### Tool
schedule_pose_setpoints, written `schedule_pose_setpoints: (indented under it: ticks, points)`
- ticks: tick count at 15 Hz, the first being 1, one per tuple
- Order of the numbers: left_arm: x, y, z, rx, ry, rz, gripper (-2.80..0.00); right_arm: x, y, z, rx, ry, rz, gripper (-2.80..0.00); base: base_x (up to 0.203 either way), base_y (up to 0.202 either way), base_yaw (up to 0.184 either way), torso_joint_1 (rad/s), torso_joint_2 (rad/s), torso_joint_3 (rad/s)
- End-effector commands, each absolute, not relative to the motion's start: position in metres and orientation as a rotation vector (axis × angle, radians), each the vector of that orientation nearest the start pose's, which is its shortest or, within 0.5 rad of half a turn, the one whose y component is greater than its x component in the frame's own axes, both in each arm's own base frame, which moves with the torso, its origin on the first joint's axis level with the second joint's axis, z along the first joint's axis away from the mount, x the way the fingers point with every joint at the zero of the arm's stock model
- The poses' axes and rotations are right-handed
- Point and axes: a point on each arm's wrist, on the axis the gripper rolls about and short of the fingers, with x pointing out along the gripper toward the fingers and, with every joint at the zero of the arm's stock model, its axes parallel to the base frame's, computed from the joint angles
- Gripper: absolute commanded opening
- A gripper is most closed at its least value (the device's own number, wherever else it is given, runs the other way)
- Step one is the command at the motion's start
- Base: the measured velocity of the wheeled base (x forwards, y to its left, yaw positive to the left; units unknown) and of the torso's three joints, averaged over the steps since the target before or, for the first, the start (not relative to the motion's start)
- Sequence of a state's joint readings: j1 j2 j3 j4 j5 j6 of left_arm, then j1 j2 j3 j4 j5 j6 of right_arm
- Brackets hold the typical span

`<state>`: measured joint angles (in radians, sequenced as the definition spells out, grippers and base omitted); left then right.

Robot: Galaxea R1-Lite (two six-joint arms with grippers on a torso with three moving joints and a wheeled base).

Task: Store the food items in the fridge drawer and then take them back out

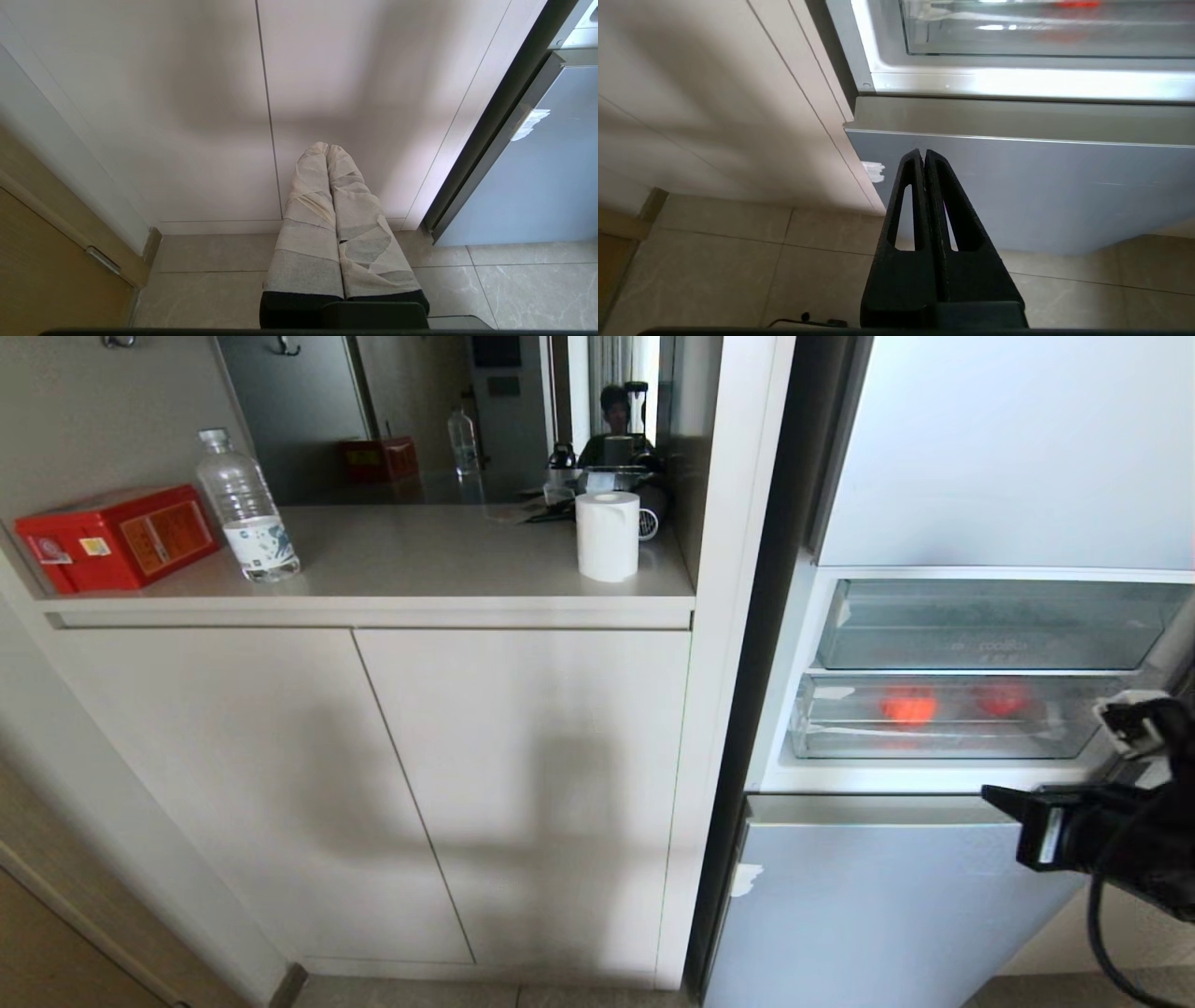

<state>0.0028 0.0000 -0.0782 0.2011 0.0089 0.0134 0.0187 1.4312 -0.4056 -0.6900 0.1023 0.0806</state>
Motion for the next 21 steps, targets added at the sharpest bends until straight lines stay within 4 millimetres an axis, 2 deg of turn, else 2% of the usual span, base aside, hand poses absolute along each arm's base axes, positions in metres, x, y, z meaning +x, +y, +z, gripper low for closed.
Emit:
schedule_pose_setpoints:
  ticks: [1,2,3,6,13,21]
  points:
    - [-0.030,0.000,0.076,0.014,0.124,0.011,-2.80,0.253,0.007,0.101,0.108,0.439,0.104,-2.80,0.000,0.000,0.000,0.000,0.00,0.000]
    - [-0.030,0.000,0.076,0.014,0.124,0.011,-2.80,0.262,0.008,0.092,0.109,0.426,0.104,-2.80,0.000,0.000,0.000,0.000,0.00,0.000]
    - [-0.030,0.000,0.076,0.014,0.124,0.011,-2.80,0.270,0.008,0.084,0.108,0.408,0.105,0.00,0.000,0.000,0.000,0.000,0.00,0.000]
    - [-0.030,0.000,0.076,0.014,0.124,0.011,-2.80,0.291,0.010,0.075,0.099,0.319,0.121,0.00,0.000,0.000,0.000,0.000,0.00,0.000]
    - [-0.030,0.000,0.076,0.014,0.124,0.011,-2.80,0.339,0.042,0.055,0.085,0.166,0.210,0.00,0.000,0.000,0.000,0.000,0.00,0.000]
    - [-0.030,0.000,0.076,0.014,0.124,0.011,-2.80,0.363,0.045,0.046,0.040,0.094,0.153,0.00,0.000,0.000,0.000,0.000,0.00,0.000]
